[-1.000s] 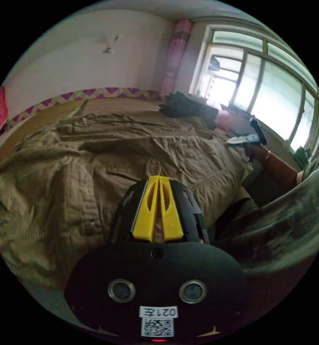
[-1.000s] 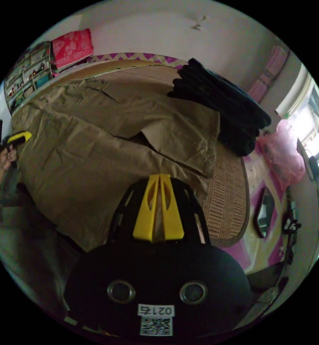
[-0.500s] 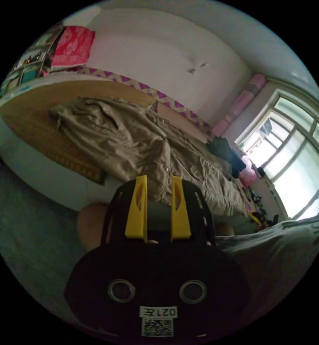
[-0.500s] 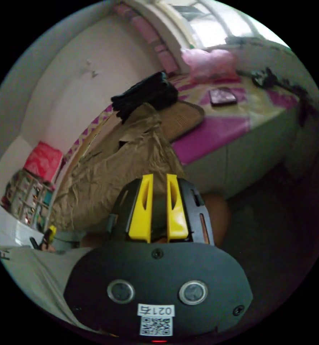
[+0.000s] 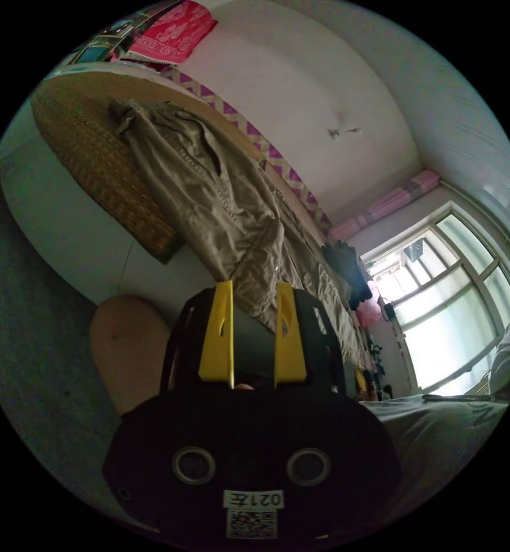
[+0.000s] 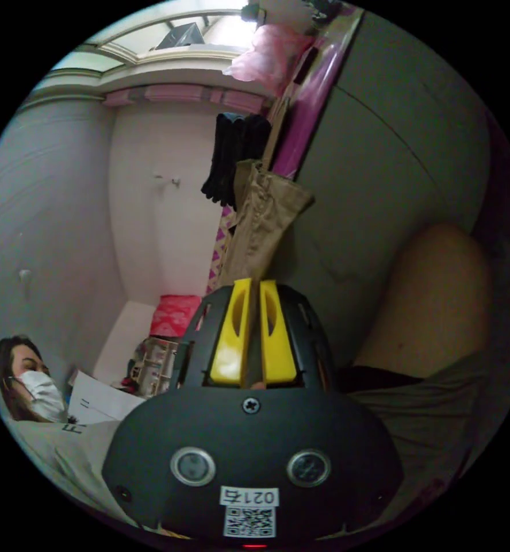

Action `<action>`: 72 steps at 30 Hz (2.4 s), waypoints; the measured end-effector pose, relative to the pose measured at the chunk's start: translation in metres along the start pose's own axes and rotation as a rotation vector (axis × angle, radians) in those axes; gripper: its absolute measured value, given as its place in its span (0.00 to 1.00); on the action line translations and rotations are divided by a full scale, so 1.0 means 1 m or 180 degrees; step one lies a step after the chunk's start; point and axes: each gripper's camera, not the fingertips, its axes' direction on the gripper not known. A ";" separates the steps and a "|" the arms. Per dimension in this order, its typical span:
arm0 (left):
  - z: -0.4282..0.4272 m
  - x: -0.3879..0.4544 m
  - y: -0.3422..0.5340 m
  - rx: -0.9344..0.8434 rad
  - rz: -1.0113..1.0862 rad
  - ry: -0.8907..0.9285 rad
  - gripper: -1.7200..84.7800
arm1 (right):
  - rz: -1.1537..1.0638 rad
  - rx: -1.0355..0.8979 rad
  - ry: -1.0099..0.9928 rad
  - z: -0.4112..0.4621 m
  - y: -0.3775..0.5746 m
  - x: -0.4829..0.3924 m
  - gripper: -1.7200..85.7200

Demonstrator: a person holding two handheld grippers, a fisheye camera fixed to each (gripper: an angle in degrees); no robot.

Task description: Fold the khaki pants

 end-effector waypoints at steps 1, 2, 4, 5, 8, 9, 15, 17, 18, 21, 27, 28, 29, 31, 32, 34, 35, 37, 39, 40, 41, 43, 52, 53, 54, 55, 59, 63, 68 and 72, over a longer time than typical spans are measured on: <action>-0.004 -0.004 -0.003 0.0033 -0.0068 0.0017 0.14 | 0.0012 0.0048 -0.0093 -0.009 -0.003 0.000 0.03; -0.008 -0.008 -0.006 0.0062 -0.0136 0.0041 0.13 | 0.0033 0.0025 -0.0184 -0.015 -0.006 0.000 0.03; -0.014 -0.015 -0.010 0.0115 -0.0237 0.0034 0.12 | 0.0014 0.0028 -0.0333 -0.025 -0.011 -0.004 0.02; -0.019 -0.018 -0.012 0.0164 -0.0287 0.0040 0.12 | -0.0001 0.0013 -0.0390 -0.030 -0.014 -0.008 0.02; -0.026 -0.027 -0.019 0.0288 -0.0433 0.0073 0.11 | -0.0061 -0.0007 -0.0457 -0.039 -0.022 -0.019 0.03; -0.027 -0.029 -0.020 0.0311 -0.0464 0.0091 0.11 | -0.0062 -0.0011 -0.0469 -0.041 -0.023 -0.021 0.03; -0.012 -0.051 -0.026 0.0292 -0.0808 0.0315 0.12 | -0.0093 -0.0038 -0.0655 -0.047 -0.035 -0.035 0.07; -0.002 -0.051 -0.031 0.0366 -0.0792 0.0472 0.12 | -0.0119 -0.0041 -0.0644 -0.048 -0.038 -0.039 0.08; -0.001 -0.051 -0.033 0.0397 -0.0784 0.0473 0.12 | -0.0125 -0.0046 -0.0647 -0.047 -0.038 -0.040 0.08; 0.004 -0.052 -0.043 0.0526 -0.0826 0.0559 0.09 | -0.0127 -0.0057 -0.0652 -0.045 -0.039 -0.042 0.08; 0.009 -0.032 -0.059 0.0532 -0.0642 0.0632 0.01 | -0.0230 -0.0105 -0.0531 -0.037 -0.037 -0.050 0.09; 0.009 -0.024 -0.063 0.0523 -0.0553 0.0647 0.01 | -0.0257 -0.0113 -0.0506 -0.035 -0.036 -0.052 0.09; 0.010 -0.014 -0.069 0.0510 -0.0469 0.0659 0.01 | -0.0278 -0.0131 -0.0496 -0.031 -0.037 -0.054 0.09; 0.009 0.008 -0.082 0.0496 -0.0254 0.0668 0.01 | -0.0318 -0.0150 -0.0493 -0.025 -0.040 -0.059 0.08; 0.008 0.027 -0.094 0.0476 -0.0044 0.0606 0.01 | -0.0371 -0.0170 -0.0514 -0.020 -0.044 -0.065 0.08; 0.010 0.060 -0.114 0.0425 0.0323 0.0421 0.01 | -0.0491 -0.0209 -0.0524 -0.010 -0.055 -0.080 0.08; 0.014 0.085 -0.131 0.0378 0.0597 0.0275 0.01 | -0.0626 -0.0233 -0.0512 -0.002 -0.066 -0.094 0.07; 0.025 0.120 -0.158 0.0330 0.0944 0.0100 0.01 | -0.0888 -0.0295 -0.0424 0.015 -0.087 -0.121 0.07; 0.045 0.151 -0.188 0.0241 0.1201 -0.0047 0.01 | -0.1146 -0.0386 -0.0325 0.040 -0.112 -0.150 0.06; 0.064 0.171 -0.210 0.0135 0.1381 -0.0169 0.01 | -0.1300 -0.0457 -0.0254 0.061 -0.131 -0.167 0.05; 0.086 0.188 -0.233 0.0012 0.1486 -0.0291 0.01 | -0.1425 -0.0515 -0.0165 0.086 -0.150 -0.183 0.04; 0.125 0.210 -0.267 -0.0188 0.1625 -0.0437 0.01 | -0.1507 -0.0615 -0.0016 0.127 -0.182 -0.199 0.02; 0.369 0.225 -0.374 -0.1115 0.1609 -0.1081 0.01 | -0.0969 -0.1193 0.0665 0.362 -0.321 -0.154 0.02; 0.395 0.214 -0.377 -0.1285 0.1498 -0.1139 0.01 | -0.0925 -0.1273 0.0795 0.387 -0.327 -0.141 0.02; 0.406 0.208 -0.377 -0.1349 0.1444 -0.1156 0.01 | -0.0912 -0.1307 0.0863 0.397 -0.328 -0.136 0.02; 0.421 0.199 -0.376 -0.1397 0.1377 -0.1120 0.01 | -0.0950 -0.1430 0.0933 0.416 -0.329 -0.127 0.03; 0.407 0.194 -0.370 -0.0996 0.1458 -0.0572 0.01 | -0.1104 -0.1307 0.0868 0.409 -0.320 -0.128 0.08; 0.388 0.208 -0.356 -0.0788 0.1737 -0.0359 0.01 | -0.1366 -0.1301 0.0742 0.387 -0.294 -0.137 0.07; 0.451 0.233 -0.324 -0.1461 0.2436 -0.1094 0.01 | -0.2322 -0.1875 0.2122 0.443 -0.212 -0.136 0.02; 0.480 0.216 -0.314 -0.1566 0.2592 -0.1472 0.01 | -0.2764 -0.1677 0.2512 0.445 -0.168 -0.128 0.01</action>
